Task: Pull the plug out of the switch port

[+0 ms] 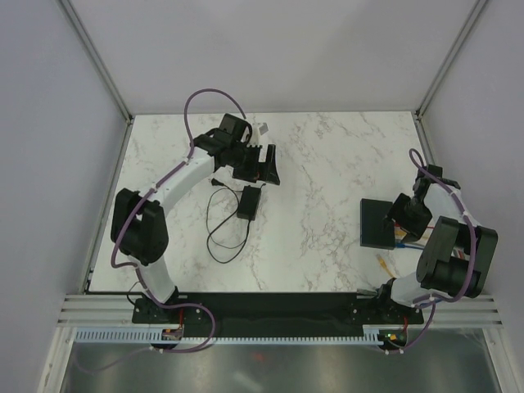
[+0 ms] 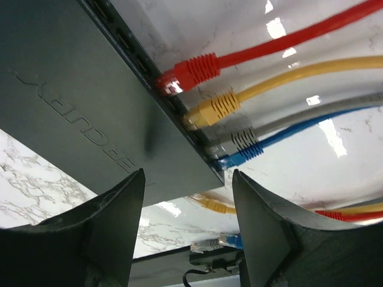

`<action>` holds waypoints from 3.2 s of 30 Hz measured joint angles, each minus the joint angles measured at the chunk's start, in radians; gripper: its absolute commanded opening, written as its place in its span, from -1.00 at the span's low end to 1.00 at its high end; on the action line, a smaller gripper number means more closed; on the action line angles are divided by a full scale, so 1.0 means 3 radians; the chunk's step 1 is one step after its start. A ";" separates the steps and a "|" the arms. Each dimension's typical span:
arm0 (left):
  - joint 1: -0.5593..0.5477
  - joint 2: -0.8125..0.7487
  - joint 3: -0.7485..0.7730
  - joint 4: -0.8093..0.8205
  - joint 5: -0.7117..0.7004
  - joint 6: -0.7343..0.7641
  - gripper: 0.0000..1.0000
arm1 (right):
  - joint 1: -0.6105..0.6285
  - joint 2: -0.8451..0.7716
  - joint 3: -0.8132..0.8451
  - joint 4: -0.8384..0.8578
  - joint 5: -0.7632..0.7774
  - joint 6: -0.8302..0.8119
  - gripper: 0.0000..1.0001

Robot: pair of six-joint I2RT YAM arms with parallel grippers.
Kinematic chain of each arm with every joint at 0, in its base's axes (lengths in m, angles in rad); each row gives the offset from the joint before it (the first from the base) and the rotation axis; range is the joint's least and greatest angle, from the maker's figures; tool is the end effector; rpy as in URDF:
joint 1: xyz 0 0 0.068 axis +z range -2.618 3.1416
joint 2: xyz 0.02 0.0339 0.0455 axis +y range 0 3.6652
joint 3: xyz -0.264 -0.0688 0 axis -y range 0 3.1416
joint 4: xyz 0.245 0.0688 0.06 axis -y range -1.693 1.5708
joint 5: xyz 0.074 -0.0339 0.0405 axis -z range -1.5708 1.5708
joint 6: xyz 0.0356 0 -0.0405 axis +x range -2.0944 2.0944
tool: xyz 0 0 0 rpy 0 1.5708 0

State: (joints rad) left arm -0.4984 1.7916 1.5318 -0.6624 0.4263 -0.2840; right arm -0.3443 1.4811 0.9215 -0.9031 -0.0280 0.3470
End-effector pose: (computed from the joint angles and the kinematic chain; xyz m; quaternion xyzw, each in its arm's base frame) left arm 0.3393 -0.2014 0.2813 0.1661 0.9139 -0.3041 0.2114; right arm 0.2335 -0.0827 0.1883 0.3376 0.9396 0.0141 0.0540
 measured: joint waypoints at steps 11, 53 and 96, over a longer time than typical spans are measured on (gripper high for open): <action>0.0136 -0.0022 0.0000 -0.0053 0.0112 -0.0019 0.71 | -0.0025 0.0172 -0.0066 0.0223 -0.0188 0.0013 0.15; -0.0539 0.0828 0.0779 -0.0200 0.0355 -0.0031 0.54 | 0.1038 0.0209 0.0326 0.0523 -0.0647 0.0618 0.07; -0.0999 0.1546 0.1456 -0.0231 -0.0172 -0.0069 0.32 | 0.1211 0.0600 0.0053 0.1469 -0.1531 0.1241 -0.10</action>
State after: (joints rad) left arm -0.7982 2.2555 1.9686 -0.7319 0.3748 -0.3046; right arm 0.0189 1.6611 0.9375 -0.4625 -0.4873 0.7193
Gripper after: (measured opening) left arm 0.673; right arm 0.444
